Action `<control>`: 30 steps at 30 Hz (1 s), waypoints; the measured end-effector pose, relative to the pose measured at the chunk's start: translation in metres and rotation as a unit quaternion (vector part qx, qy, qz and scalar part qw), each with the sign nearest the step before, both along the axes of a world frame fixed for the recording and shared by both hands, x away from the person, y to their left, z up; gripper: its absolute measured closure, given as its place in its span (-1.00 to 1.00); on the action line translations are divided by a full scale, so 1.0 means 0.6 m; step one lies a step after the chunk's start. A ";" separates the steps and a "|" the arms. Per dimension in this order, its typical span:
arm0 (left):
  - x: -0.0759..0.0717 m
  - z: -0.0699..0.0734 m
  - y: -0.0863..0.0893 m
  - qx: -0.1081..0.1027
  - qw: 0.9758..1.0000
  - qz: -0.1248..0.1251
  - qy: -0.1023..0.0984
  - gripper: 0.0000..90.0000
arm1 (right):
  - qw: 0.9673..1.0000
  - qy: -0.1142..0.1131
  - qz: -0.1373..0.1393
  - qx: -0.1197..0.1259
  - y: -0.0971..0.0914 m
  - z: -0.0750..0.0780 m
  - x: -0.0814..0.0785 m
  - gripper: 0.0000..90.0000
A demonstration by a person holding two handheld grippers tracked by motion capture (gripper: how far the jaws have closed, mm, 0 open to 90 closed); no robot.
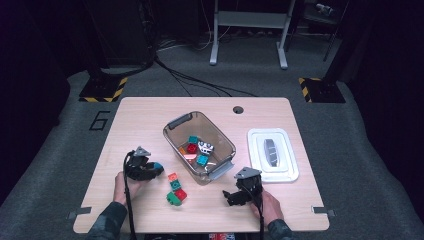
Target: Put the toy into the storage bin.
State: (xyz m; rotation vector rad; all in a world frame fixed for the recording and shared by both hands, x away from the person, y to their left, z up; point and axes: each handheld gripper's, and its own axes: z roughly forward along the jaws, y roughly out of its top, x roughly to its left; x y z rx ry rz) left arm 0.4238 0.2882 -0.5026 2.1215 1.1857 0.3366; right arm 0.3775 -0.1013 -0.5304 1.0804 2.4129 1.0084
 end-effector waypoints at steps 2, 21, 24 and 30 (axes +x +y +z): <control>-0.002 0.007 0.001 0.001 1.000 -0.004 0.000 0.27 | 1.000 0.000 0.000 0.000 0.000 0.000 0.000 -1.00; -0.003 0.081 0.015 0.000 1.000 -0.004 -0.030 0.27 | 1.000 0.000 0.001 0.000 0.000 0.000 0.000 -1.00; -0.003 0.094 0.017 0.003 0.999 -0.004 -0.035 0.27 | 1.000 0.000 0.000 0.000 0.000 0.000 0.000 -1.00; -0.002 0.115 0.018 -0.005 0.999 -0.001 -0.046 0.27 | 1.000 0.000 0.000 0.000 0.000 0.000 0.000 -1.00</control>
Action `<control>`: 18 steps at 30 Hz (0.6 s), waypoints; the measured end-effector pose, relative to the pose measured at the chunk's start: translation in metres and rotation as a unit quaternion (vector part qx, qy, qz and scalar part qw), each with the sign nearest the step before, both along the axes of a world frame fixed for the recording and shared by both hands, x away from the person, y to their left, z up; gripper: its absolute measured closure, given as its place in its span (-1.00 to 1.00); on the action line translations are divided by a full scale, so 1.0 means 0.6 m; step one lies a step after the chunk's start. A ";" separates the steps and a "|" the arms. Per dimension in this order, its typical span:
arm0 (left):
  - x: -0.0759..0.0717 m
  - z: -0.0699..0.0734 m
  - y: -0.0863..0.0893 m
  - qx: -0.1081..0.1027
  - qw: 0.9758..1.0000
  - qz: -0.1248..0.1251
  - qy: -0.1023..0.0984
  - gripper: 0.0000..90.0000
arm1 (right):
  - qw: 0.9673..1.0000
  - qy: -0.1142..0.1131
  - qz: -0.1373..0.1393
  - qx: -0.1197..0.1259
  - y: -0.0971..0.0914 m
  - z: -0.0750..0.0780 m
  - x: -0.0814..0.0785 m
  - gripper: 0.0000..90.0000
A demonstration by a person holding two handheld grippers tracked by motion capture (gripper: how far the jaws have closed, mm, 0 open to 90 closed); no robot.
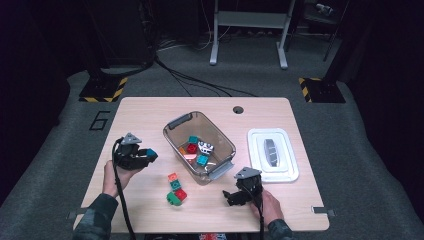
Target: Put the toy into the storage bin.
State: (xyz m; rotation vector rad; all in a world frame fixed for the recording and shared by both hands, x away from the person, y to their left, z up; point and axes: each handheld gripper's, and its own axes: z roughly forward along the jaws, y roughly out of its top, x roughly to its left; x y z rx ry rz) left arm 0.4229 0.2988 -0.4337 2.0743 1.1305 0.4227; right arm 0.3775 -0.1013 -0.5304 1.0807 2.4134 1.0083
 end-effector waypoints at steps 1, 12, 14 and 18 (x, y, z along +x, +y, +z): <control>0.000 0.003 0.000 0.001 1.000 0.000 -0.001 0.27 | 1.000 0.000 0.000 0.000 0.000 0.000 0.000 -1.00; 0.006 0.040 0.001 0.003 1.000 0.002 -0.021 0.27 | 1.000 0.000 0.000 0.000 0.000 0.000 0.000 -1.00; 0.008 0.049 0.001 0.004 1.000 0.001 -0.024 0.27 | 1.000 0.000 0.001 -0.001 0.000 0.000 0.000 -1.00; 0.011 0.067 -0.001 0.002 1.000 -0.001 -0.031 0.27 | 1.000 0.000 0.001 -0.001 0.000 0.000 0.000 -1.00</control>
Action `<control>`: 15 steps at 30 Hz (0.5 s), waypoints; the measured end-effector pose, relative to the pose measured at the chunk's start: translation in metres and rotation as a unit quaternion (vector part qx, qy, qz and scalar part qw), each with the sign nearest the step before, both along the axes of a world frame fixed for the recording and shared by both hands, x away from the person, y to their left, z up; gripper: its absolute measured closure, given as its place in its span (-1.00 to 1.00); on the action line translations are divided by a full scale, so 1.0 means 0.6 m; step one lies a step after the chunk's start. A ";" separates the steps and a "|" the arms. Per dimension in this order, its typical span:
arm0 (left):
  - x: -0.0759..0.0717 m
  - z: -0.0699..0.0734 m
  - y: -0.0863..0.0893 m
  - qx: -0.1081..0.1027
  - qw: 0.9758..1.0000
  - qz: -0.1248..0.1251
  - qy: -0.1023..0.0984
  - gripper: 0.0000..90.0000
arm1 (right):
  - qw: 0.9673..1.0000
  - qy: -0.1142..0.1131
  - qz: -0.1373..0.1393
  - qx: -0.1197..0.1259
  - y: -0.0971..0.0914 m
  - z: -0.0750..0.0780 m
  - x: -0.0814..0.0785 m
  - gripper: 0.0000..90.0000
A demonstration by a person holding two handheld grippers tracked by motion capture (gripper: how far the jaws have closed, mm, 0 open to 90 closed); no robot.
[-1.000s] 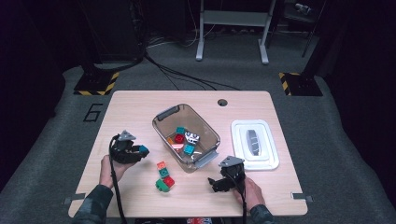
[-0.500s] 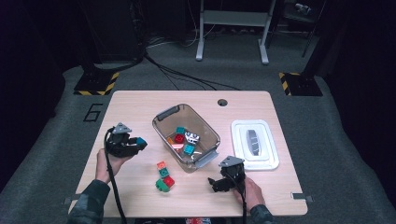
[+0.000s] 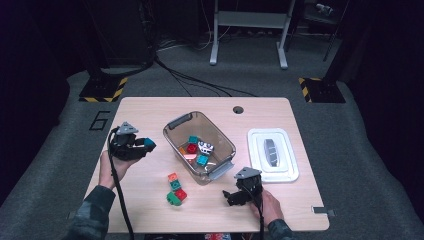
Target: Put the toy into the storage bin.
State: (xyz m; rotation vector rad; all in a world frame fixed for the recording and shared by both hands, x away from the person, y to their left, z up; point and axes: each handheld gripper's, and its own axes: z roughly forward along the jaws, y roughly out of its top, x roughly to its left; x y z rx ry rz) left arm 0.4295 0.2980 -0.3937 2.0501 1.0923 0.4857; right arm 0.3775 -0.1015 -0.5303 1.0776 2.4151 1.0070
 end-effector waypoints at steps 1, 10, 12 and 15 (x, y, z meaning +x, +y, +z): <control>0.001 0.005 -0.001 0.002 1.000 -0.001 -0.004 0.27 | 1.000 0.000 -0.001 0.001 0.000 0.000 0.000 -1.00; 0.015 0.042 -0.019 0.009 1.000 -0.009 -0.022 0.27 | 1.000 0.000 -0.001 0.001 0.000 0.000 0.000 -1.00; 0.019 0.049 -0.024 0.009 1.000 -0.011 -0.024 0.27 | 1.000 0.000 -0.001 0.001 0.000 0.000 0.000 -1.00; 0.023 0.057 -0.032 0.012 0.999 -0.015 -0.028 0.27 | 1.000 0.000 -0.001 0.001 0.000 0.000 0.000 -1.00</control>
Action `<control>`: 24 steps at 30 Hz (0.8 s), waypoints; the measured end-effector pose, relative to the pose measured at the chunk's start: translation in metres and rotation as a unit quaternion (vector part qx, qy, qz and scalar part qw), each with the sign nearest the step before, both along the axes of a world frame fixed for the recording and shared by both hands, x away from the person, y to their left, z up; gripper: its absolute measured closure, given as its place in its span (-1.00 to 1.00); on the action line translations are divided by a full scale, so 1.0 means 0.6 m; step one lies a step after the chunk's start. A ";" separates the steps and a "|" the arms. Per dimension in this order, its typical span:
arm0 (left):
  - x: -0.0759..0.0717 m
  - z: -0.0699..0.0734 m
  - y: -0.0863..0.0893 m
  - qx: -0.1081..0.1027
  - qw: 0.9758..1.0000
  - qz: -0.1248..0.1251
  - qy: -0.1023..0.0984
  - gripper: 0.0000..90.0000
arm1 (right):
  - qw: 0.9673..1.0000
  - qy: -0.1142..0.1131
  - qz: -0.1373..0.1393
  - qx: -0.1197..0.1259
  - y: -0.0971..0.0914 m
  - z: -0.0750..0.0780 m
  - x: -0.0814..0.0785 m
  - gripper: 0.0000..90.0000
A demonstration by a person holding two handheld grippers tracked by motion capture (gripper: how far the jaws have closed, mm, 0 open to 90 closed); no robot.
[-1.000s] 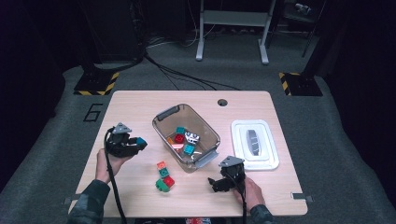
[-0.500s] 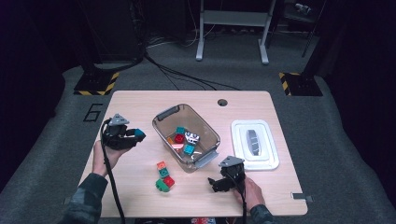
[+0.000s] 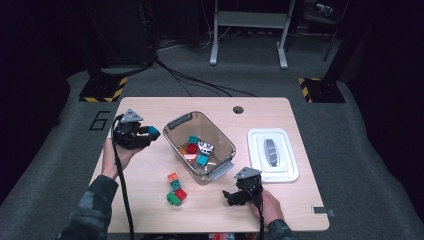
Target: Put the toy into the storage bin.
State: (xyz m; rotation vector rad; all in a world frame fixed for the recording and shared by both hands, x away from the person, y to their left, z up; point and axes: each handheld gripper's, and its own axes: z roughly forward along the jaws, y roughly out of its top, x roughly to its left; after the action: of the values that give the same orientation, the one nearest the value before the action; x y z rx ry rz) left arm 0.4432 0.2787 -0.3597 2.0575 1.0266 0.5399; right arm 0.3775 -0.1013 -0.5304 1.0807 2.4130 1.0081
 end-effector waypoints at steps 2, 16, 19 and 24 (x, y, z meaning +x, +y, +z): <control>0.003 0.005 -0.006 0.001 1.000 -0.002 -0.004 0.27 | 1.000 0.000 0.000 0.000 0.000 0.000 0.000 -1.00; 0.024 0.019 -0.062 0.011 0.999 -0.031 -0.005 0.27 | 1.000 -0.001 0.006 -0.005 -0.002 0.000 0.001 -1.00; 0.029 0.017 -0.075 0.011 0.999 -0.035 -0.003 0.27 | 1.000 -0.001 0.006 -0.005 -0.002 0.000 0.001 -1.00; 0.037 0.008 -0.096 0.014 0.999 -0.046 0.003 0.27 | 1.000 -0.001 0.007 -0.005 -0.002 0.000 0.001 -1.00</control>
State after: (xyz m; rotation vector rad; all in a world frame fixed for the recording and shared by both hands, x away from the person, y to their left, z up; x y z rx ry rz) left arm 0.4653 0.2212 -0.3546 2.1204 0.9284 0.5026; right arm 0.3778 -0.1024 -0.5303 1.0607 2.4234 1.0009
